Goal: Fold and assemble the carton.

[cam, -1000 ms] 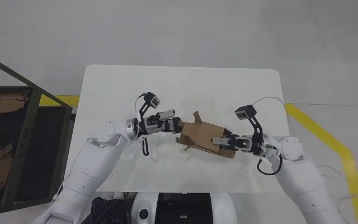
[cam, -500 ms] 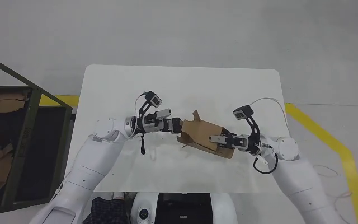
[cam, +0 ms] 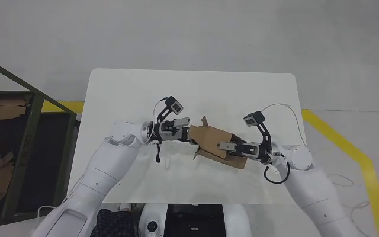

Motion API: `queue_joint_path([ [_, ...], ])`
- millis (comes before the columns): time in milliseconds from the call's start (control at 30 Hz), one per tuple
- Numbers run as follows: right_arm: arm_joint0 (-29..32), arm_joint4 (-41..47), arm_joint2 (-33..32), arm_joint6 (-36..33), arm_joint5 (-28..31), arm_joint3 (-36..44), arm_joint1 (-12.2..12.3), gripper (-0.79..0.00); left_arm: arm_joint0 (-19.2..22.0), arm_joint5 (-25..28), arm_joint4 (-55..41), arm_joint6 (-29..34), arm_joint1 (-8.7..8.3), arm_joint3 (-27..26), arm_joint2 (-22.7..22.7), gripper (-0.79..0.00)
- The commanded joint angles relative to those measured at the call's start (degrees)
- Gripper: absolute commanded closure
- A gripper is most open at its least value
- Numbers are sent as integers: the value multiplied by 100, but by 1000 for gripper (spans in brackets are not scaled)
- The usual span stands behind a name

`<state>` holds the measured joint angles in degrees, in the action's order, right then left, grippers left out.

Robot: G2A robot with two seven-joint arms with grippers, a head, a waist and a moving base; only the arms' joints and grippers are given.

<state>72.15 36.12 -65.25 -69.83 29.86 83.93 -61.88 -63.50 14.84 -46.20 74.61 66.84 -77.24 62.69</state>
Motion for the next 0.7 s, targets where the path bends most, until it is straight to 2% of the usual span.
queue_joint_path([
  [0,8,-1,12,15,-2,11,-3,0,6,17,-11,45,1,41,9,-785],
  [667,38,-25,103,142,-49,72,-34,0,50,56,123,155,17,83,13,-785],
])
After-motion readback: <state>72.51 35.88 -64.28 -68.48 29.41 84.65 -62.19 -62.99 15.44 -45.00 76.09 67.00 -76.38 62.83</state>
